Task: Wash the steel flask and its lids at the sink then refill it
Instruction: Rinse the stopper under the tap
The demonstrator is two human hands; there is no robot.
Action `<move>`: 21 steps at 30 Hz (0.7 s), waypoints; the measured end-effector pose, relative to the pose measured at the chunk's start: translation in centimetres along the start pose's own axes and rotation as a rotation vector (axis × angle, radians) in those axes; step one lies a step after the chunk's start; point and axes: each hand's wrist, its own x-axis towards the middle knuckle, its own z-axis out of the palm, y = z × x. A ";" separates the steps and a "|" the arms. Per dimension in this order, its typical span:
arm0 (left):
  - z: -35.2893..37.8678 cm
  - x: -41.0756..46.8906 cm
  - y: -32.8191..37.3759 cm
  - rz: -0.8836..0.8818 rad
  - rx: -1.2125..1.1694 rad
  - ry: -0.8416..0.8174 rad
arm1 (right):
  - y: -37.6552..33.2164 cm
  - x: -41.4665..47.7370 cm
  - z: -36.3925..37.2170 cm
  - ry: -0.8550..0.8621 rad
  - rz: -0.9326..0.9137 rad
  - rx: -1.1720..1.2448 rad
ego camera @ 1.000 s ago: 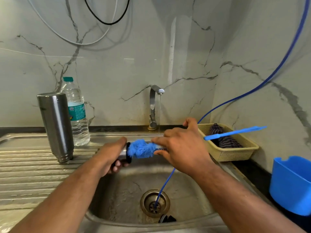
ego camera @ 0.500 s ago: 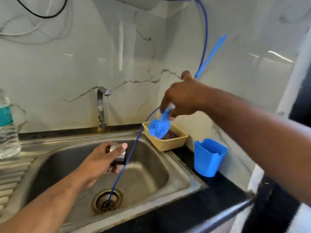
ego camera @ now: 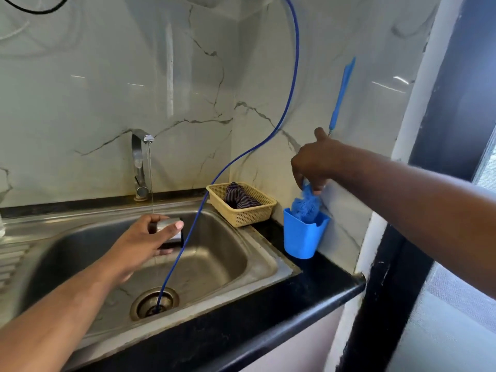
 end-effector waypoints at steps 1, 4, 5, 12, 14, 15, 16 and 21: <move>-0.1 0.0 0.0 0.005 0.000 0.004 | -0.5 0.2 0.4 -0.014 -0.012 -0.004; -0.3 0.1 -0.2 0.005 0.006 0.002 | -1.9 0.6 1.6 -0.035 -0.037 -0.011; -0.3 0.2 -0.3 0.002 0.014 0.001 | -2.2 0.7 2.0 -0.038 -0.041 -0.010; -0.5 0.5 -0.8 0.001 0.034 -0.008 | -3.2 1.0 3.4 -0.074 -0.039 0.011; -0.6 0.7 -1.0 -0.002 0.027 -0.007 | -3.1 1.2 3.6 -0.070 -0.054 0.025; -0.7 0.7 -1.0 -0.005 0.023 -0.007 | -2.9 1.3 3.7 -0.069 -0.060 0.033; -0.7 0.7 -1.1 -0.008 0.023 -0.008 | -2.8 1.4 3.8 -0.068 -0.066 0.043; -0.9 0.7 -1.3 -0.014 0.035 -0.005 | -1.9 1.5 3.5 -0.086 -0.100 0.075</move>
